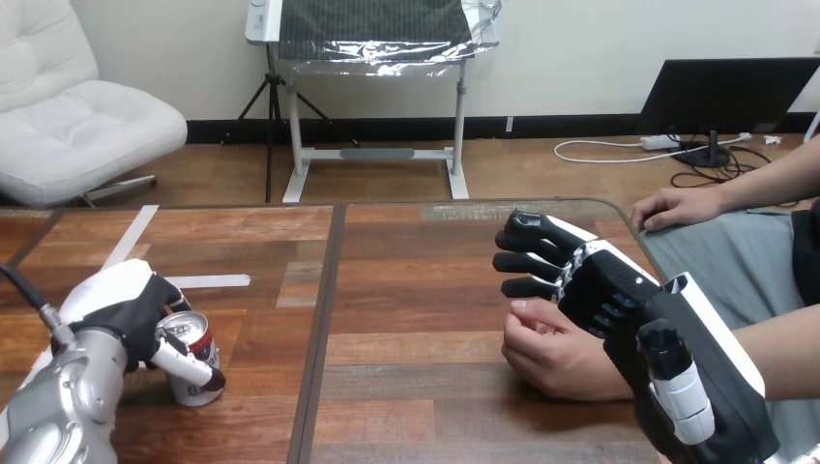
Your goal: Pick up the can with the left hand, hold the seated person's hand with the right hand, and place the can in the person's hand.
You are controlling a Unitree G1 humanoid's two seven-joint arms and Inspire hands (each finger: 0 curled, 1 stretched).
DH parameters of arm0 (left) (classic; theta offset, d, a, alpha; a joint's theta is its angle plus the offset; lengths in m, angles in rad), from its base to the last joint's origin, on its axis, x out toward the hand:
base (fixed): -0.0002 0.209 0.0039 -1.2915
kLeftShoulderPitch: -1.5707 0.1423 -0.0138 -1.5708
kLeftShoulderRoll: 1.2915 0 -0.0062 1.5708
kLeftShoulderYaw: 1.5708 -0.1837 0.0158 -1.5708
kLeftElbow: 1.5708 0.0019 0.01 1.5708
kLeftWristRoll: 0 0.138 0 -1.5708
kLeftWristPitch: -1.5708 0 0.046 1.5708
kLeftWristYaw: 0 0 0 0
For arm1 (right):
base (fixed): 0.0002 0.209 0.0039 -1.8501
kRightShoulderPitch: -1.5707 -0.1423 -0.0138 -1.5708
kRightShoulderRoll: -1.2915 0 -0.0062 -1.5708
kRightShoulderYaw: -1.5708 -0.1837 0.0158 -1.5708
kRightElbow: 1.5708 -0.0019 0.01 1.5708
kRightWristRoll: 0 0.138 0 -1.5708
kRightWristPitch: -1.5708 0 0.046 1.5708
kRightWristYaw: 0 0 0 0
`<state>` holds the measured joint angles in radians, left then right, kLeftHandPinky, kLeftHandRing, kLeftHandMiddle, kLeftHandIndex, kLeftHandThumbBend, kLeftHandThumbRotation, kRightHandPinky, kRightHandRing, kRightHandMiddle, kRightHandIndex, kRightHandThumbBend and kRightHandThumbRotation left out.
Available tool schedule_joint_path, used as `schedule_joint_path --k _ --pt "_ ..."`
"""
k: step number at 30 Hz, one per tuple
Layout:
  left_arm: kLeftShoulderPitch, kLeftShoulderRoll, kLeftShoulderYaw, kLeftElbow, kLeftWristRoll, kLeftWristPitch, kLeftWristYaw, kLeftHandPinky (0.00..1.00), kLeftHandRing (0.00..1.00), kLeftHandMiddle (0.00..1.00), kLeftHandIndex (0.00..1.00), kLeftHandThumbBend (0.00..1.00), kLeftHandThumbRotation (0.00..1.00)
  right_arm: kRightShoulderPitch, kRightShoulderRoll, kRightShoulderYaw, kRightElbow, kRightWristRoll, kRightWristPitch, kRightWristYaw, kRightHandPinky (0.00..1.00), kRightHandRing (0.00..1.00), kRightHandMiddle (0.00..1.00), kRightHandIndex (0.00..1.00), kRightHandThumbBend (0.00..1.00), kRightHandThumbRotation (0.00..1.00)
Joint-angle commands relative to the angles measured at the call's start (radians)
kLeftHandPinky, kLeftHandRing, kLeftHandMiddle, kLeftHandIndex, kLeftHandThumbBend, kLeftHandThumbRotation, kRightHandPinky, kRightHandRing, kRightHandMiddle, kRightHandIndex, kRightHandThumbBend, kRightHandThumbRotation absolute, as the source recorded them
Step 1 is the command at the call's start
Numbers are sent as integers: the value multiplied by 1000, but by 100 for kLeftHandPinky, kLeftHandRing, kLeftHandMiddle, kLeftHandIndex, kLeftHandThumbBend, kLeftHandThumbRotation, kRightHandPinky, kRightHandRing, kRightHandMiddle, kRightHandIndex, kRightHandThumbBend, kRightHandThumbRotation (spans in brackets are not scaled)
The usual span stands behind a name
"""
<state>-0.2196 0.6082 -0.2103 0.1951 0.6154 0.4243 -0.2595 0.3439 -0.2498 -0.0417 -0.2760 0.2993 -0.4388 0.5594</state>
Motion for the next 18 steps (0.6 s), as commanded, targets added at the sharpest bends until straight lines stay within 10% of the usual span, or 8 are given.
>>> schedule_joint_path --k 1,18 --pt "-31 -6 53 -26 -25 -5 33 16 24 37 50 70 0 -64 -13 -12 -37 5 -18 -8 78 83 86 86 81 97" --pt "-18 -2 82 -68 -78 5 30 31 41 49 50 70 0 -63 -16 -9 -38 -2 2 -14 78 84 86 86 83 97"
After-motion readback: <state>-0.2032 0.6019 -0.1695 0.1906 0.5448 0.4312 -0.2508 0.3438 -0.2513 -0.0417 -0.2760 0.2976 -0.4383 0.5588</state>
